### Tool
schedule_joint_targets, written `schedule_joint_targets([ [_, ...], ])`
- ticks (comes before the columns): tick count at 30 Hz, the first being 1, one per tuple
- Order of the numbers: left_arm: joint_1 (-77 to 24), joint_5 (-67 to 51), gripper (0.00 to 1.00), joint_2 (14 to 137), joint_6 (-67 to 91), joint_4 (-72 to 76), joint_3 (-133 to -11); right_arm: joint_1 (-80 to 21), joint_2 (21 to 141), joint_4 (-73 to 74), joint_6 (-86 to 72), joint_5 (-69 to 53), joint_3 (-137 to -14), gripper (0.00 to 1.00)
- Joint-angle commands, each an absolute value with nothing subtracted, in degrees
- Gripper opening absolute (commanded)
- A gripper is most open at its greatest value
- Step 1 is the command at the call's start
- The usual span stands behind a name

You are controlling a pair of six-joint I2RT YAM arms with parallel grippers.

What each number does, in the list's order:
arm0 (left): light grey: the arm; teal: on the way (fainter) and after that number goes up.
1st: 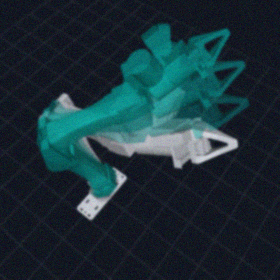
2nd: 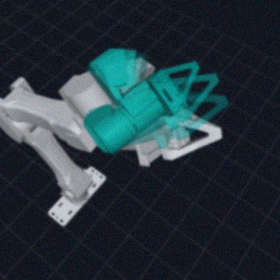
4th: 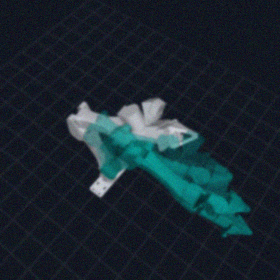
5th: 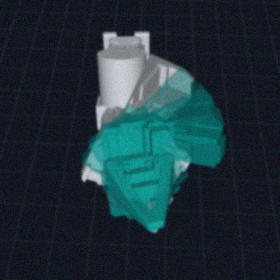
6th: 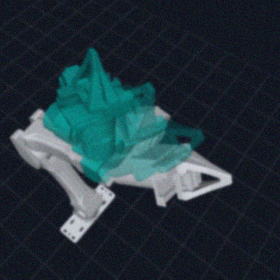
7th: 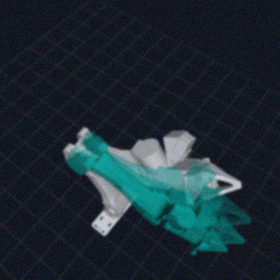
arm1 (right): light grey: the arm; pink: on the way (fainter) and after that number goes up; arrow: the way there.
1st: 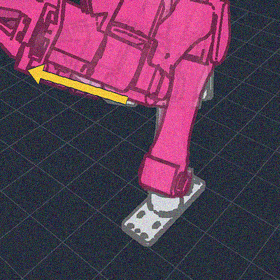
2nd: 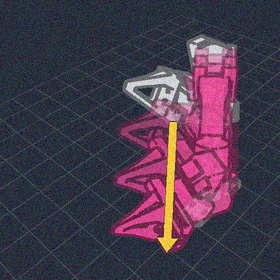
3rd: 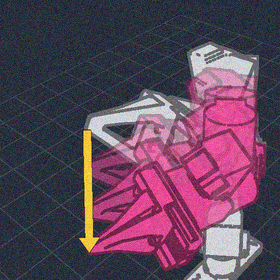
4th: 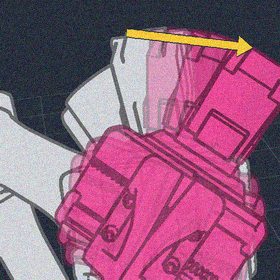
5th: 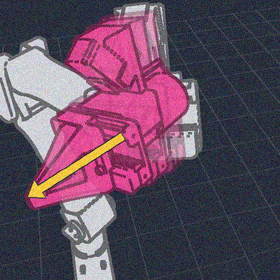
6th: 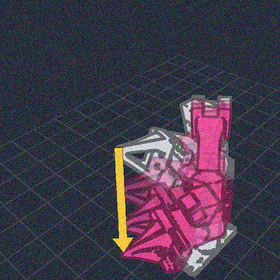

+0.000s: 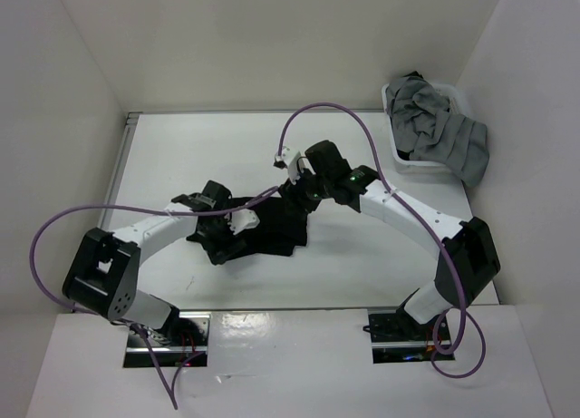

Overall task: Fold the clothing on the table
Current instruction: Fold the skirt

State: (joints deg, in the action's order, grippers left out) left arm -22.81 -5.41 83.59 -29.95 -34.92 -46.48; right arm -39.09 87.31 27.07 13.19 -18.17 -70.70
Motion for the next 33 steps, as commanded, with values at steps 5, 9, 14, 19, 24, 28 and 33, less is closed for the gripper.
schedule_joint_targets([
  [5, -18.12, -8.87, 1.0, 70.96, -31.46, -39.46, -50.79, -38.76, 87.28, 25.14, 13.8, -17.93, -70.4, 0.61],
  [9, -15.56, -11.78, 1.0, 69.08, -27.0, -38.68, -53.61, -38.76, 87.8, 25.14, 13.8, -17.93, -70.4, 0.61],
  [14, -12.75, -8.44, 1.0, 76.61, -23.65, -33.41, -53.62, -38.76, 87.8, 25.14, 13.8, -17.93, -70.4, 0.61],
  [19, -8.27, -8.17, 1.0, 86.28, -21.8, -29.36, -54.83, -38.76, 87.28, 25.14, 13.8, -17.4, -70.4, 0.61],
  [24, -4.58, -11.24, 1.0, 90.08, -21.8, -28.74, -57.3, -38.76, 87.28, 25.14, 13.8, -17.4, -70.4, 0.61],
  [28, -1.77, -13.62, 1.0, 92.98, -22.85, -28.74, -57.83, -38.76, 88.42, 25.14, 13.8, -17.4, -70.4, 0.61],
  [33, -0.35, -16.0, 0.98, 97.81, -22.85, -28.13, -58.35, -38.76, 88.95, 25.14, 13.8, -17.4, -70.4, 0.61],
])
